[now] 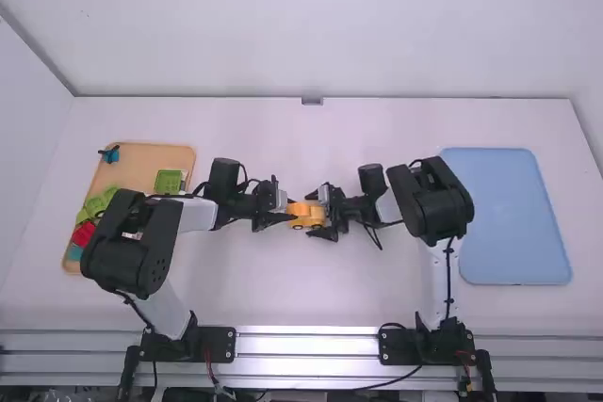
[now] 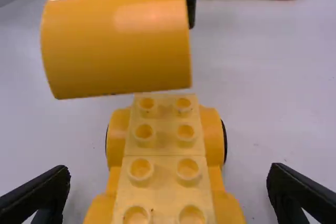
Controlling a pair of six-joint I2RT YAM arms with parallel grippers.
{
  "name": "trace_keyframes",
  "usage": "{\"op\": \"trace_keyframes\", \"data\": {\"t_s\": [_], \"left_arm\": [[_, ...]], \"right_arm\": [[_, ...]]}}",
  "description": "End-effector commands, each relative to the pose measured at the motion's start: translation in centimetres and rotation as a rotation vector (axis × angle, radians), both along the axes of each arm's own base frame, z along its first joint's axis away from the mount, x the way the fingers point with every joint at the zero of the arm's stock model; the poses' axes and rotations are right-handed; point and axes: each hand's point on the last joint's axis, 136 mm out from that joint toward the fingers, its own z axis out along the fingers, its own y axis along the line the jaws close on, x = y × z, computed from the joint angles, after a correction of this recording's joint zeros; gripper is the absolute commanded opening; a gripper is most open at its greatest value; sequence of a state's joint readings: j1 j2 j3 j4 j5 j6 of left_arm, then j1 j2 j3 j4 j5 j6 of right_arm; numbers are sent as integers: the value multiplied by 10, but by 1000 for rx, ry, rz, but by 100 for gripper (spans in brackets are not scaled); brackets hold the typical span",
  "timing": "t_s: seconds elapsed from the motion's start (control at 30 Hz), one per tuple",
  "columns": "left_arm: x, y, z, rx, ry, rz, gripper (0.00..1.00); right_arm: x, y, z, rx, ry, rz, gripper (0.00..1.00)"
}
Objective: Assemble lego blocks to make yellow taxi
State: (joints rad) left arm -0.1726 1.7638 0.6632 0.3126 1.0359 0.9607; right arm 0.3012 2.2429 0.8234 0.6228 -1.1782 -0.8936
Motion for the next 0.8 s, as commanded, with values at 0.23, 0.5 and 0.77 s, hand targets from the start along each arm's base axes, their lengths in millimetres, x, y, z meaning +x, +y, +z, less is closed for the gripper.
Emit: {"op": "trace_keyframes", "data": {"t_s": [0.23,0.5,0.77], "left_arm": [[2,-4,4,-19,-4,-17,16],[4,-11,-8,-33,22,-23,16],[14,-20,-17,-52,49,-50,15]], "right_arm": [[3,0,-4,-7,1,-5,73],[3,0,-4,-7,0,-5,62],[3,-1,-7,-23,2,-16,59]]}}
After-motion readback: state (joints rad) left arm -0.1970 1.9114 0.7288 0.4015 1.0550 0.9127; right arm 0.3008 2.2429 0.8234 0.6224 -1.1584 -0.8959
